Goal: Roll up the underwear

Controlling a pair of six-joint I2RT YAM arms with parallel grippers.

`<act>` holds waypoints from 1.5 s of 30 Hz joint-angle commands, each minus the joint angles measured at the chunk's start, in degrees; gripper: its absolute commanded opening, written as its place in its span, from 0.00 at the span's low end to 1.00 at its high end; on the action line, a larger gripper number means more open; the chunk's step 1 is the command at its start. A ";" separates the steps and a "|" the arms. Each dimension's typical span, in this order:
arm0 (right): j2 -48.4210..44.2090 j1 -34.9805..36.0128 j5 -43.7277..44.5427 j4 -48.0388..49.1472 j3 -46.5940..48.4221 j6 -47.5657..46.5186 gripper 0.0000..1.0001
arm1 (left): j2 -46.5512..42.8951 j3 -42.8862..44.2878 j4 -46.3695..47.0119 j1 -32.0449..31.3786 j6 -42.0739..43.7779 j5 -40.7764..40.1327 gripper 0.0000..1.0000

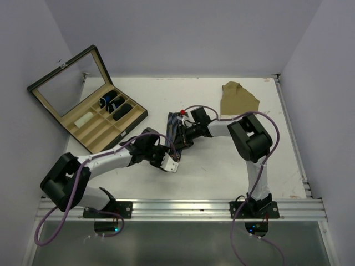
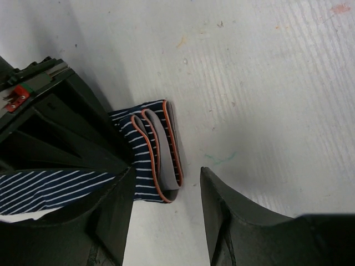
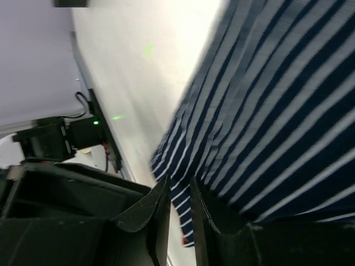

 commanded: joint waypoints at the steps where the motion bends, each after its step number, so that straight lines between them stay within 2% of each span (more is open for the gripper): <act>1: 4.19 -0.05 3.33 -3.14 -0.19 -2.71 0.24 | 2.77 2.56 0.50 -0.18 0.96 0.67 0.53; 9: 8.77 -0.40 5.00 -9.39 1.49 -7.64 0.22 | 7.96 3.97 2.26 0.09 1.39 -0.39 0.54; 16: 12.20 -0.66 2.98 -11.85 3.15 -8.17 0.18 | 13.23 4.05 1.46 0.00 3.33 -2.49 0.43; 19: 12.11 -0.66 2.63 -12.38 3.07 -8.87 0.18 | 15.52 5.02 0.68 0.00 2.72 -3.73 0.36; 20: 11.68 -0.66 2.37 -12.29 2.98 -9.05 0.18 | 15.79 5.46 0.24 0.00 2.37 -3.73 0.28; 25: 9.39 -0.84 1.40 -11.77 3.15 -9.49 0.20 | 16.40 9.66 -6.87 0.00 0.08 -1.02 0.07; 26: 8.69 -1.19 1.49 -11.85 3.94 -9.58 0.21 | 16.58 10.64 -8.54 0.00 -0.27 -0.48 0.00; 29: 5.35 -2.50 1.75 -13.95 6.93 -11.77 0.35 | 17.98 14.68 -16.00 0.00 -1.77 2.24 0.00; 30: 3.08 -3.81 1.93 -15.27 7.54 -13.43 0.43 | 19.03 15.47 -19.42 0.00 -2.20 2.94 0.00; 32: 0.00 -6.18 3.58 -16.86 8.95 -15.89 0.53 | 20.35 17.66 -22.69 0.09 -2.73 5.32 0.00; 37: -10.89 -11.55 6.15 -21.69 8.43 -26.08 0.71 | 28.08 23.81 -33.23 2.28 -3.96 13.12 0.00; 38: -12.57 -12.86 6.67 -22.66 7.56 -28.10 0.76 | 29.75 27.31 -35.17 2.81 -4.05 14.45 0.00; 42: -21.09 -14.20 7.11 -25.30 2.03 -40.91 0.75 | 40.36 36.45 -46.92 6.23 -1.78 20.26 0.00; 45: -29.96 -14.11 5.71 -22.42 -5.44 -46.12 0.73 | 47.48 44.01 -52.91 9.48 -1.33 22.37 0.00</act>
